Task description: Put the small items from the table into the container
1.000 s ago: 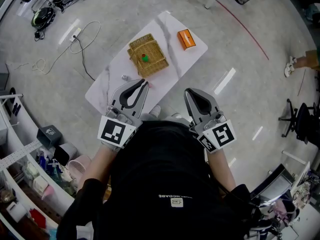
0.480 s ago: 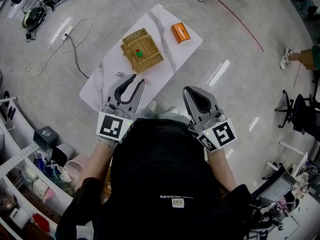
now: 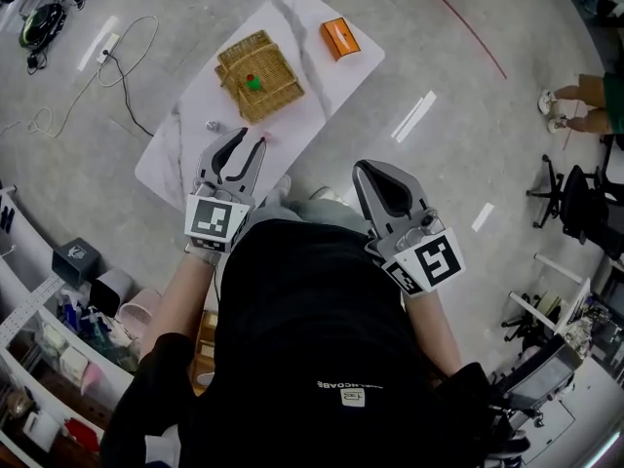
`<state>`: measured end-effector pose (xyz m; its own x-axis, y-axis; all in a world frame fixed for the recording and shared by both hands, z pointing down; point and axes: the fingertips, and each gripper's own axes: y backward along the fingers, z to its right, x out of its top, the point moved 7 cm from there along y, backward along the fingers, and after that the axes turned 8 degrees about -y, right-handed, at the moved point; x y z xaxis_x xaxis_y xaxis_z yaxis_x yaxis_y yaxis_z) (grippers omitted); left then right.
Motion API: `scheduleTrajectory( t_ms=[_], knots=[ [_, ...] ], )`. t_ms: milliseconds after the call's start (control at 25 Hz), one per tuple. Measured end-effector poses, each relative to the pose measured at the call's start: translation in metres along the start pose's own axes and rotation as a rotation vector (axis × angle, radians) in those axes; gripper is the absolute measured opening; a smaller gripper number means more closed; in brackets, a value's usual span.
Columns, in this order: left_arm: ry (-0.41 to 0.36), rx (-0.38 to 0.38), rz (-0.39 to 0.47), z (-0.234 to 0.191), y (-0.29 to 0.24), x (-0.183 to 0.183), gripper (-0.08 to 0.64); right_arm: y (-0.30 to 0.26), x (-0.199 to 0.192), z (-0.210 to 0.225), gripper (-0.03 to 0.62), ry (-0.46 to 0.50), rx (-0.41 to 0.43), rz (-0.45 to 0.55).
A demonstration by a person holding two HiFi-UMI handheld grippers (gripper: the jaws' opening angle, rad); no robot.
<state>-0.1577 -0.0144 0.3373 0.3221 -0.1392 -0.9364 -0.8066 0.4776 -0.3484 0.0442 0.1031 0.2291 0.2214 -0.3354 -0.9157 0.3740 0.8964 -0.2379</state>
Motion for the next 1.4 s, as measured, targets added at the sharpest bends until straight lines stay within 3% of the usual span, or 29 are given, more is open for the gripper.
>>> scheduleTrajectory(
  t_ms=[440, 1400],
  knots=[
    [0.016, 0.002, -0.135, 0.009, -0.057, -0.107, 0.151, -0.005, -0.024, 0.027, 0.009, 0.012, -0.013, -0.048],
    [0.033, 0.046, -0.372, 0.02, -0.154, -0.335, 0.212, -0.029, -0.167, 0.088, 0.009, -0.052, 0.016, -0.151]
  ],
)
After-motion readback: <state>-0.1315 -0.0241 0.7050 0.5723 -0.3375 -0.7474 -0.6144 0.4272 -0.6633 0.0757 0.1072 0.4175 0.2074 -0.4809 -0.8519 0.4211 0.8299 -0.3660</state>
